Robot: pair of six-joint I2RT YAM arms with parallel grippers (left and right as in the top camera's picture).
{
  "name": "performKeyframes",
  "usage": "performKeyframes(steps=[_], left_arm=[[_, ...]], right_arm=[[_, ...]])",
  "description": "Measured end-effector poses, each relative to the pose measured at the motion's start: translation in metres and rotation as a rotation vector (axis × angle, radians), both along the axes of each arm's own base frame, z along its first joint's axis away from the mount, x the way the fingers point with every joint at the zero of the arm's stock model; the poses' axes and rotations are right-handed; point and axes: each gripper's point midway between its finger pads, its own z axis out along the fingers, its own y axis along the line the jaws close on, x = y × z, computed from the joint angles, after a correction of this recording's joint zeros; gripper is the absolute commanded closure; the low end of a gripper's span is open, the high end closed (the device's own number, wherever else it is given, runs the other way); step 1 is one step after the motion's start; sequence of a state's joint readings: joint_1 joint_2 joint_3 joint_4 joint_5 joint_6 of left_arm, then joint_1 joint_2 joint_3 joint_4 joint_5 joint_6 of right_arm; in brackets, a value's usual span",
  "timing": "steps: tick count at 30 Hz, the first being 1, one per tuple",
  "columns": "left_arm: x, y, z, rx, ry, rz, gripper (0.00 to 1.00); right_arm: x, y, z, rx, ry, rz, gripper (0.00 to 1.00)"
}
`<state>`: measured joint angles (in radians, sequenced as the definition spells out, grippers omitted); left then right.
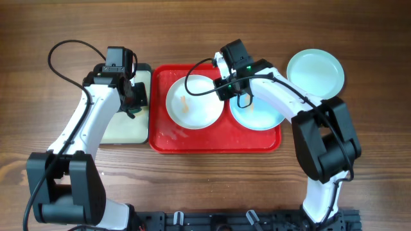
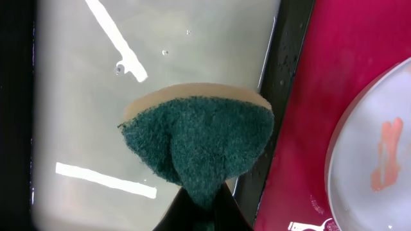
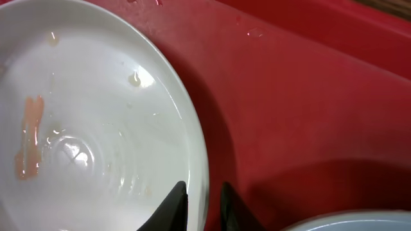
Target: Clean dirty plates on tray and stack at the side
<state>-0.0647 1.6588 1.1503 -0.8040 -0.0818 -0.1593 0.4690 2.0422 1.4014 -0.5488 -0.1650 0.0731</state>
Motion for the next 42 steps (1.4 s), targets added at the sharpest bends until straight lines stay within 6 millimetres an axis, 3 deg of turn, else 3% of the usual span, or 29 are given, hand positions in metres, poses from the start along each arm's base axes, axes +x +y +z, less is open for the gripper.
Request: performKeyframes(steps=[7, 9, 11, 21, 25, 27, 31, 42], left_arm=[[0.0, 0.0, 0.0, 0.0, 0.0, 0.0, 0.96], [0.0, 0.0, 0.0, 0.0, 0.0, 0.0, 0.96], [0.0, 0.0, 0.0, 0.0, 0.0, 0.0, 0.96], [0.0, 0.0, 0.0, 0.0, 0.001, 0.0, 0.96], [0.0, 0.0, 0.0, 0.0, 0.001, 0.0, 0.96], [0.0, 0.0, 0.0, 0.0, 0.001, 0.0, 0.96], [0.0, 0.0, 0.0, 0.0, 0.001, 0.0, 0.96], [0.005, 0.012, 0.003, 0.073, -0.023, 0.008, 0.96]], right_arm=[[0.001, 0.001, -0.005, -0.002, 0.001, 0.003, 0.94], [0.001, 0.001, -0.005, -0.003, 0.0, 0.006, 0.93], [0.001, 0.001, -0.005, -0.003, 0.0, 0.007, 0.85], [-0.001, -0.001, -0.006, -0.009, 0.01, 0.01, 0.9], [-0.004, -0.002, -0.008, -0.014, 0.025, 0.003, 0.83], [-0.005, -0.002, -0.008, -0.012, 0.03, -0.008, 0.91], [-0.006, -0.002, -0.008, -0.007, 0.042, -0.023, 0.96], [-0.007, 0.003, -0.007, 0.044, 0.08, -0.106, 0.96]])
